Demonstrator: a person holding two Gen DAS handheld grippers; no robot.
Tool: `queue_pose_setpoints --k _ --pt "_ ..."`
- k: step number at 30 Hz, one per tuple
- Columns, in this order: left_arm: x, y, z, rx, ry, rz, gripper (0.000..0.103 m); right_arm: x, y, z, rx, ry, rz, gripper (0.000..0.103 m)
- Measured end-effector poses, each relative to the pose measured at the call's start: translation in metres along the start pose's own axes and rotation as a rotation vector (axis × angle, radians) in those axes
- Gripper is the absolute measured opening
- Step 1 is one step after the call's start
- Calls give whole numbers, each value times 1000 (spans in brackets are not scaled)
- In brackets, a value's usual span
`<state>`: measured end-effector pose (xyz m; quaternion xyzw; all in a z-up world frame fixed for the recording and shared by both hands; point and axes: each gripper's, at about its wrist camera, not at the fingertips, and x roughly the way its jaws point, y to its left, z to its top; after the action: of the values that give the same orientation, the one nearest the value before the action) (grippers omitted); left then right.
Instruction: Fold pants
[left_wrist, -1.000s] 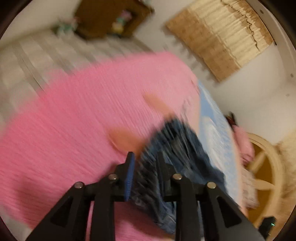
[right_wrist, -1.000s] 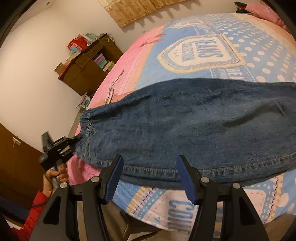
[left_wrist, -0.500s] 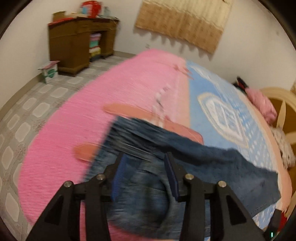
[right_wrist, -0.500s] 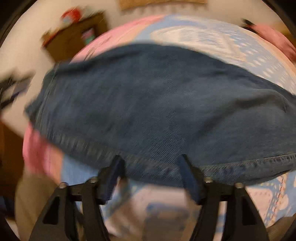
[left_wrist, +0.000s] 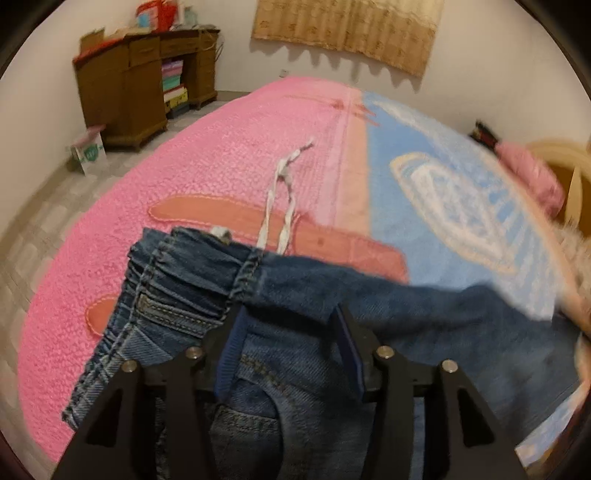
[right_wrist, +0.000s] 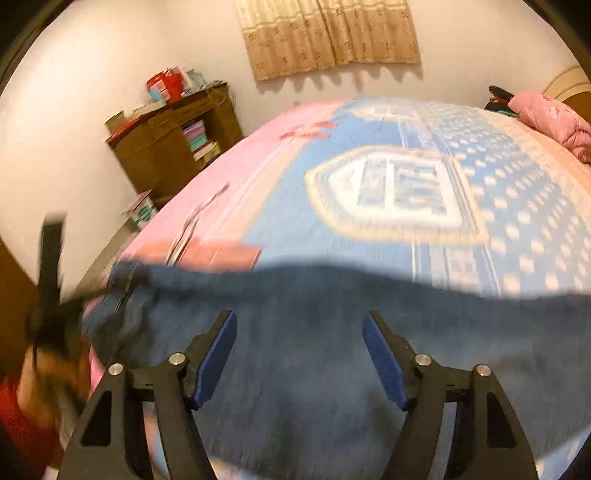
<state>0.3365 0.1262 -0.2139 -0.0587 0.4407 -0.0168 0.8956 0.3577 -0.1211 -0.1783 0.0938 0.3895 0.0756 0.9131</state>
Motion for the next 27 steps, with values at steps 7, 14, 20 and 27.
queue_pose_setpoints --k 7,14,20,27 --pt "12 3 -13 9 -4 34 49 105 3 -14 84 232 73 71" --pt "-12 -12 -19 -257 -58 88 56 82 -1 -51 -47 290 192 71" --pt "-29 -69 -65 -169 -99 71 57 70 -111 12 399 248 556 71" --pt "0 -98 -100 -21 -37 190 62 142 -171 57 541 424 665 74"
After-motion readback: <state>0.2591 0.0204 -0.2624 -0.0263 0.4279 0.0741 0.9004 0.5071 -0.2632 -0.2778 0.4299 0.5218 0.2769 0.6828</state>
